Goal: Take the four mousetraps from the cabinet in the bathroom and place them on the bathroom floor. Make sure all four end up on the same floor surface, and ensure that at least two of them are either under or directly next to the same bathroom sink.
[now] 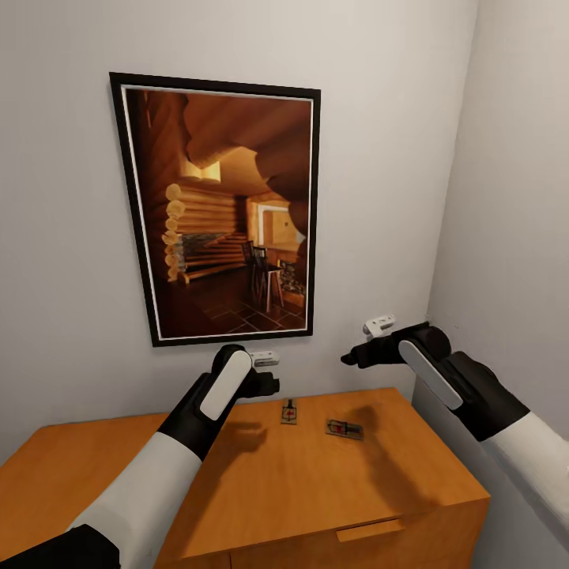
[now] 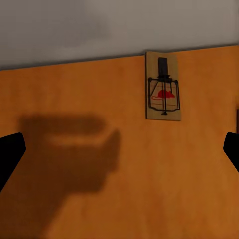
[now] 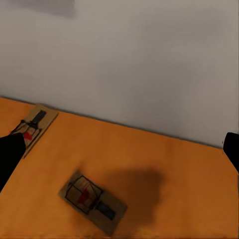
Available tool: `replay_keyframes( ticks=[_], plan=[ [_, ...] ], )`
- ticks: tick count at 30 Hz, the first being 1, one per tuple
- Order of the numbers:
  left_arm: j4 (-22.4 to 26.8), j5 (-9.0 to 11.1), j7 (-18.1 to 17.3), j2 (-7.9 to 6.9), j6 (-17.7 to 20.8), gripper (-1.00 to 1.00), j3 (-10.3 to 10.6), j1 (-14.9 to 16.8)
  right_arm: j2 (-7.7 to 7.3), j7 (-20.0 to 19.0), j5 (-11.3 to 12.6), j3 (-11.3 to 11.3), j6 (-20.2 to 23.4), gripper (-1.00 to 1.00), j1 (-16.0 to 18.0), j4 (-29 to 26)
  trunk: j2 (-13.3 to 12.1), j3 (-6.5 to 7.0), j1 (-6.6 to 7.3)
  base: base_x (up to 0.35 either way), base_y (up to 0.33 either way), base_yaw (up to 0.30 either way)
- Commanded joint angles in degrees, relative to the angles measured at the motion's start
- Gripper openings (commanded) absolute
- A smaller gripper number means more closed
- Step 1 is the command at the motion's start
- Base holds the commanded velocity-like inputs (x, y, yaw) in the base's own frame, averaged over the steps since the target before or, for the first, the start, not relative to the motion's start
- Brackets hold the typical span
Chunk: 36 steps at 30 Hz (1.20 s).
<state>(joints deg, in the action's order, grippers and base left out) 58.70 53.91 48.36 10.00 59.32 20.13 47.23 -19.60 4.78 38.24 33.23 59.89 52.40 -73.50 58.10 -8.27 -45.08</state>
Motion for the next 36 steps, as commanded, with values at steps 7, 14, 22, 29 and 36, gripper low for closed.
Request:
replay_keyframes(
  ticks=[7,14,22,29,36],
  plan=[
    [0.01,0.51,0.59,0.0,0.1,1.0,0.08,0.06,-2.15,0.49,2.61,3.73,0.11,1.0,-1.53,-0.46,0.07,-0.09,-0.01,0.0,0.0,0.0],
    [-0.02,0.5,0.59,0.0,0.1,1.0,0.09,0.06,-3.16,0.49,3.5,6.42,0.11,1.0,-2.61,-0.55,0.07,-0.09,-0.01,0.0,0.0,0.0],
    [-0.06,0.54,0.59,0.0,0.14,1.0,0.09,0.06,-3.89,0.49,3.78,9.1,0.11,1.0,-3.6,-0.24,0.07,-0.09,-0.01,0.0,0.0,0.0],
    [-0.08,0.57,0.59,0.0,0.17,1.0,0.09,0.06,-4.68,0.49,3.78,11.41,0.11,1.0,-5.19,-0.18,0.07,-0.09,-0.01,0.0,0.0,0.0],
    [-0.08,0.58,0.58,0.0,0.18,1.0,0.09,0.06,-5.91,0.49,3.78,13.16,0.11,1.0,-5.72,-0.16,0.07,-0.09,-0.01,0.0,0.0,0.0]
  ],
)
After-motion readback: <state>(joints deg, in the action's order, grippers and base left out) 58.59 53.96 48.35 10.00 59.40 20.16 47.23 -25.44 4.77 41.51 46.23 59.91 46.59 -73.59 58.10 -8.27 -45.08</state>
